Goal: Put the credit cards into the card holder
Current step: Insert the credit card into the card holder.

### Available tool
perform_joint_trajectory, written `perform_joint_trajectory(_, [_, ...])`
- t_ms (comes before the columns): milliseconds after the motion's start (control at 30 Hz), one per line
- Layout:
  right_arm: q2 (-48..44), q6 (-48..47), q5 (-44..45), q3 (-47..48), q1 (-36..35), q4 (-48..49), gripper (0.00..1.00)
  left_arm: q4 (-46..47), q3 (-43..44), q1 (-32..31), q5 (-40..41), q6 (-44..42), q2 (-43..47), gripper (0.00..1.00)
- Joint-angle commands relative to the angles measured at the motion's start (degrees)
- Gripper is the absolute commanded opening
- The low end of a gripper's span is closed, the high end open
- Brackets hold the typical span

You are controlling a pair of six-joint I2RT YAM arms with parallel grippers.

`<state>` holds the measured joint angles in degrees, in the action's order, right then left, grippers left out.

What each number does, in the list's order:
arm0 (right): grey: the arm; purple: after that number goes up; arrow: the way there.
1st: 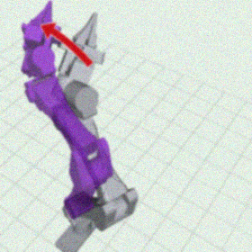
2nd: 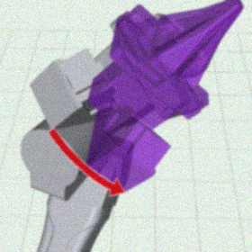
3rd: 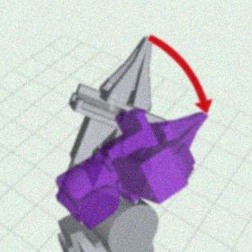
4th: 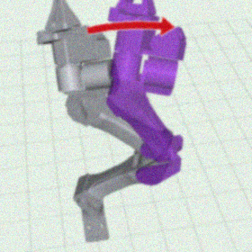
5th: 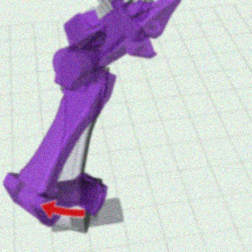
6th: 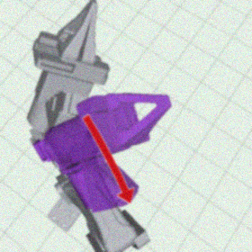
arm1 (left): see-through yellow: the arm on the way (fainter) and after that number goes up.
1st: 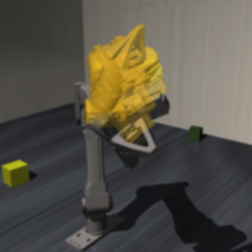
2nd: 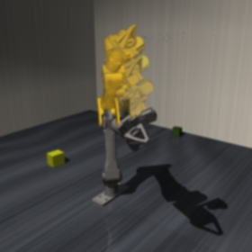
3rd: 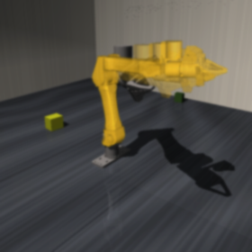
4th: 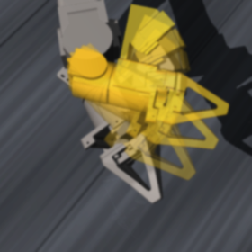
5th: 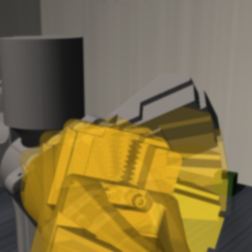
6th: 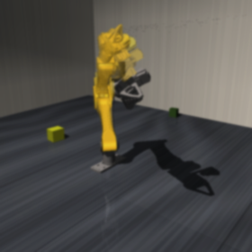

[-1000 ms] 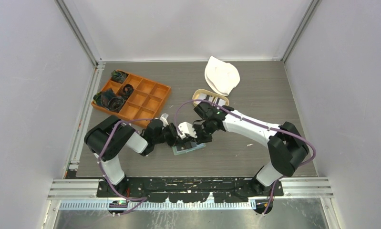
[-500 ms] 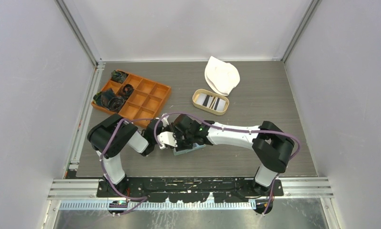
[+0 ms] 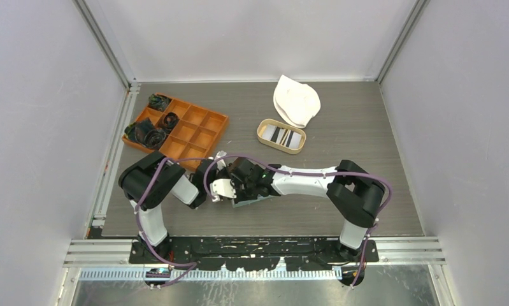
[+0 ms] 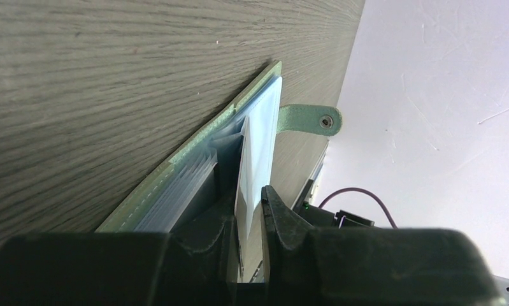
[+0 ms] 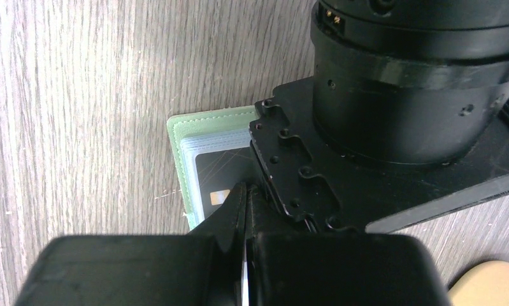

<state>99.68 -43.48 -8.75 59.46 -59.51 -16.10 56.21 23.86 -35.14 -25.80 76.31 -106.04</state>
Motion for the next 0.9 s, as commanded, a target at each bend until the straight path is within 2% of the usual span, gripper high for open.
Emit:
perform_joint_trajectory(0, [-0.68, -0.81, 2.82, -0.85, 1.37, 2.08, 0.01, -4.69, -1.53, 0.86, 0.79, -2.00, -1.28, 0.19])
perform_joint_trajectory(600, [-1.50, -0.81, 2.05, -2.12, 6.54, -2.87, 0.01, -7.57, -1.01, 1.95, -0.27, -3.13, 0.26, 0.21])
perform_joint_trajectory(867, [-2.93, 0.25, 0.18, -1.62, 9.82, -4.97, 0.01, -13.84, -0.46, 2.44, -0.20, -5.75, 5.89, 0.21])
